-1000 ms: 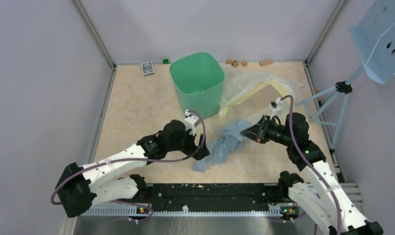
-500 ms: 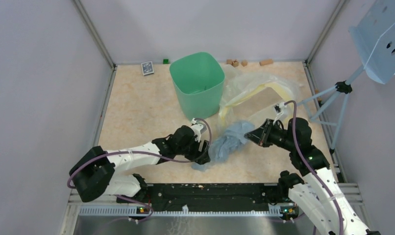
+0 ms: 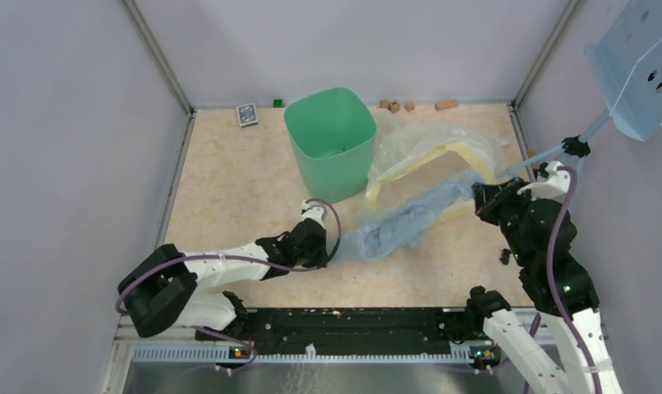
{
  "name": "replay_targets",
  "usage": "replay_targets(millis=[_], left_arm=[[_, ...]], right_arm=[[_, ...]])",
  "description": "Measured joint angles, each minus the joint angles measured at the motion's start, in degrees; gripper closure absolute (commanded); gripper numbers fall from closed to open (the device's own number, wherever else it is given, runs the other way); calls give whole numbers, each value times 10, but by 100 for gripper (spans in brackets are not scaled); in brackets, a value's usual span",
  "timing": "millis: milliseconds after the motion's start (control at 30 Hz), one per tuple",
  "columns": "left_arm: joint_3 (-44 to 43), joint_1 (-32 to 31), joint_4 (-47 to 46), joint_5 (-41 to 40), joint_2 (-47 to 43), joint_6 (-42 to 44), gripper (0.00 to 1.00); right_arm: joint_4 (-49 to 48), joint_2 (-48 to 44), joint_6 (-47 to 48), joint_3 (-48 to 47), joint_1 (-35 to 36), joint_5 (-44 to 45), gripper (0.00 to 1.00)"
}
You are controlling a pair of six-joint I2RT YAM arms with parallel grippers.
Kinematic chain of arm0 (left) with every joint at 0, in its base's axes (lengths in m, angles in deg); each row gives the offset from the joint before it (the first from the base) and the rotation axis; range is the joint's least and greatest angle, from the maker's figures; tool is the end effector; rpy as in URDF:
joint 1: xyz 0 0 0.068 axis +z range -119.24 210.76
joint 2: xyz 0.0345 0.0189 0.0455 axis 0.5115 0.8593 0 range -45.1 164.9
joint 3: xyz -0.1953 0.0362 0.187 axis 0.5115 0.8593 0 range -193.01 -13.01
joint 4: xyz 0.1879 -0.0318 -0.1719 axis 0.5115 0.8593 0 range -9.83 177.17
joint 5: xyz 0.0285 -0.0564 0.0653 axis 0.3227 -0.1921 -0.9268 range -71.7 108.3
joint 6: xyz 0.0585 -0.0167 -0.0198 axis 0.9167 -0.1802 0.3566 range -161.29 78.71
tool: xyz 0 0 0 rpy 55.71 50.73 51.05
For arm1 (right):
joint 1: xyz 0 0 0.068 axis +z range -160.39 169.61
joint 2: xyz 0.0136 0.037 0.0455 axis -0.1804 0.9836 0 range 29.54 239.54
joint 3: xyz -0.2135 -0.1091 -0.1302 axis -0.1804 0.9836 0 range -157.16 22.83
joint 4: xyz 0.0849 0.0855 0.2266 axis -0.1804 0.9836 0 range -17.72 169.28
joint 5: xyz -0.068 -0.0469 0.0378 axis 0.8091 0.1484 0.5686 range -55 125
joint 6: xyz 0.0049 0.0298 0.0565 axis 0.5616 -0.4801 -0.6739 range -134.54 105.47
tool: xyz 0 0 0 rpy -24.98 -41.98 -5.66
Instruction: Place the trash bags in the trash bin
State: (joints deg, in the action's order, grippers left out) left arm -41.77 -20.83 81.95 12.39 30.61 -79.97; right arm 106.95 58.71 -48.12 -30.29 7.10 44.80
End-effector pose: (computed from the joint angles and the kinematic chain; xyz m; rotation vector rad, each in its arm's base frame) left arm 0.1555 -0.1879 0.1425 0.2331 2.4923 -0.5768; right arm 0.1027 0.0235 0.3715 0.3739 1.7420 0.4972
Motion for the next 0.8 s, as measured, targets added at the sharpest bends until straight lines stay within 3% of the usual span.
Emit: replay_targets(millis=[167,267,533,800], left_arm=[[4,1,68,-53,-83,-34,100],[4,4,108,-72,-151,-43,100],[-50,9,267,-108,-315,-42,100],[-211,9,372,-118,-384,-30,100]], right_arm=[[43,-5,-12,-3,0,111,100],[43,6,-6,-3,0,121,100],[-18,39,10,3,0,-8,100],[-106,140,6,12,0,-165,100]])
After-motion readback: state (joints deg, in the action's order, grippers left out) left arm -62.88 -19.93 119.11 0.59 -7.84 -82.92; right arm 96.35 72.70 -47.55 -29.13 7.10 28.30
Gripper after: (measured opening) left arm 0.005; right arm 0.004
